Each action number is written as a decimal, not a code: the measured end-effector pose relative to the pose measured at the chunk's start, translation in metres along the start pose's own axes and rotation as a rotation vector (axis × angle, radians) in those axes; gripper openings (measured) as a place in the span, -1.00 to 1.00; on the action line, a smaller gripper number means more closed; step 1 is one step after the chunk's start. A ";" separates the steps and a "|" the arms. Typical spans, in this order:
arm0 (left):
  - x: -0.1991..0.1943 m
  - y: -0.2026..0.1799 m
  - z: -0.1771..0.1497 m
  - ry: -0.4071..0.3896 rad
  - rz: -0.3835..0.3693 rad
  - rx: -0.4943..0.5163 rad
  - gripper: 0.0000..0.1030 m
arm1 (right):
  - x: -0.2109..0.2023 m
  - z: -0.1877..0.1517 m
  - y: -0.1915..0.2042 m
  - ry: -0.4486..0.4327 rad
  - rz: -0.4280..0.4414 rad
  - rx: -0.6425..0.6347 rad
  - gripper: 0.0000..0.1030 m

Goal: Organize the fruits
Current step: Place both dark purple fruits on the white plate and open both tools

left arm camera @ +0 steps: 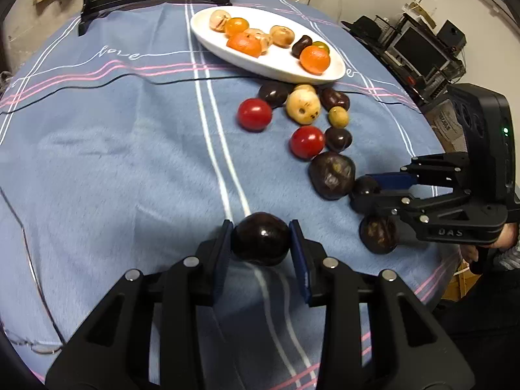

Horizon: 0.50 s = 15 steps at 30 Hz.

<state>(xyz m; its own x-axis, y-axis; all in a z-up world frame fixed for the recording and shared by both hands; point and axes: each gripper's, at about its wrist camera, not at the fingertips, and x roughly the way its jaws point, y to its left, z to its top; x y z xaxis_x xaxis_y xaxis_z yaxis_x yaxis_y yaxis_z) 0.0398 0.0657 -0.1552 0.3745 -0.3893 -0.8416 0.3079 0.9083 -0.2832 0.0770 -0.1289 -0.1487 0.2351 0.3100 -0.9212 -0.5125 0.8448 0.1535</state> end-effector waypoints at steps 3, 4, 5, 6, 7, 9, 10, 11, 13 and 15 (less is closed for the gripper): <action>0.005 -0.005 0.007 0.004 -0.032 0.014 -0.31 | -0.012 -0.006 -0.007 -0.018 -0.018 0.033 -0.41; 0.008 -0.007 0.010 0.006 -0.043 0.016 -0.31 | -0.017 -0.010 -0.013 -0.024 -0.029 0.055 -0.41; 0.010 -0.008 0.013 0.008 -0.051 0.019 -0.31 | -0.020 -0.014 -0.019 -0.029 -0.035 0.073 -0.41; 0.013 -0.010 0.016 0.012 -0.056 0.023 -0.31 | -0.022 -0.016 -0.024 -0.034 -0.038 0.091 -0.41; 0.017 -0.013 0.019 0.017 -0.059 0.029 -0.31 | -0.026 -0.019 -0.033 -0.043 -0.042 0.120 -0.41; 0.023 -0.018 0.025 0.027 -0.059 0.047 -0.31 | -0.034 -0.022 -0.049 -0.077 -0.042 0.170 -0.41; 0.025 -0.021 0.028 0.031 -0.053 0.062 -0.31 | -0.037 -0.020 -0.055 -0.093 -0.040 0.184 -0.41; 0.026 -0.022 0.030 0.033 -0.046 0.070 -0.31 | -0.040 -0.017 -0.061 -0.110 -0.036 0.198 -0.41; 0.027 -0.022 0.036 0.035 -0.029 0.065 -0.31 | -0.044 -0.009 -0.073 -0.137 -0.019 0.224 -0.41; 0.026 -0.018 0.042 0.032 -0.020 0.045 -0.31 | -0.046 -0.003 -0.081 -0.149 -0.003 0.233 -0.41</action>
<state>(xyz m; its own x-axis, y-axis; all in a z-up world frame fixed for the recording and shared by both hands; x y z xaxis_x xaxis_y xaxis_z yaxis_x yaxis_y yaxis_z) 0.0807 0.0329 -0.1527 0.3396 -0.4017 -0.8505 0.3543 0.8923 -0.2799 0.1054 -0.2132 -0.1203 0.3639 0.3530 -0.8619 -0.3119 0.9182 0.2443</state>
